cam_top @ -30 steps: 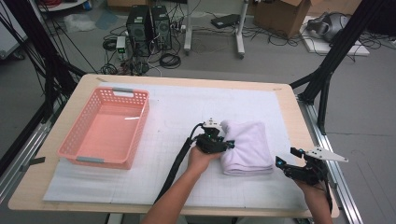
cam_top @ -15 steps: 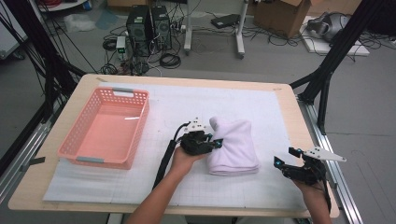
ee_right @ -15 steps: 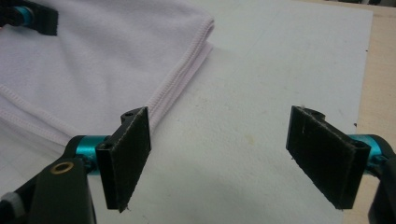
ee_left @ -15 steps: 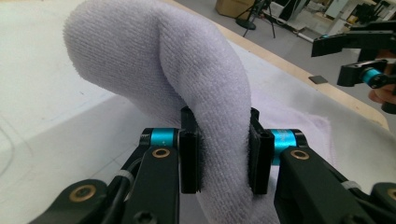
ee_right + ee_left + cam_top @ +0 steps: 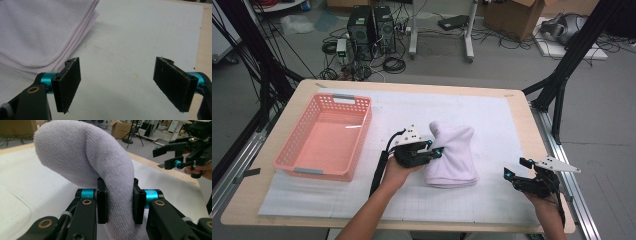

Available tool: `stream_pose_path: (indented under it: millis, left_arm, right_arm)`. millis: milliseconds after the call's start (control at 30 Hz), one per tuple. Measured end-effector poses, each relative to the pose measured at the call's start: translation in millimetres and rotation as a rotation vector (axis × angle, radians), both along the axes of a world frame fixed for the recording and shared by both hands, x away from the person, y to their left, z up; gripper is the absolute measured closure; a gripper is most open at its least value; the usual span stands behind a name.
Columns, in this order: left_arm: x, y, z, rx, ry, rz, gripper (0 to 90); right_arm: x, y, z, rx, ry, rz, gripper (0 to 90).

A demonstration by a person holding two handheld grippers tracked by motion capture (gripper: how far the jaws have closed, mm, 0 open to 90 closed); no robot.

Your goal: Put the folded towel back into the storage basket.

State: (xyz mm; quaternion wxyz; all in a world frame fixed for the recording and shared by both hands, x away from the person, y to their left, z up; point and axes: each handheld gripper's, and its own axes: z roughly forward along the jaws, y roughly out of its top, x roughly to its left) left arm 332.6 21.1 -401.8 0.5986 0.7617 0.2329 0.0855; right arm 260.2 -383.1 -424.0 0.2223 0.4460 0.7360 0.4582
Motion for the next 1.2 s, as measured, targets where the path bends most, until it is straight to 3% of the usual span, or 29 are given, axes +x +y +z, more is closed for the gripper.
stream_pose_path:
  millis: [500,833,1200]
  left_arm:
    - [-9.7,28.3,37.3,-0.009,-0.112,-0.038,73.3]
    - [-12.9,51.8,51.7,-0.054,-0.141,-0.031,73.3]
    - [-8.2,93.2,74.4,-0.079,-0.174,-0.029,73.4]
  right_arm:
    - [0.7,5.0,0.0,0.0,0.001,0.01,21.2]
    - [1.5,5.0,0.5,-0.002,-0.004,0.01,21.2]
    - [1.3,7.5,3.2,0.005,-0.013,0.016,21.2]
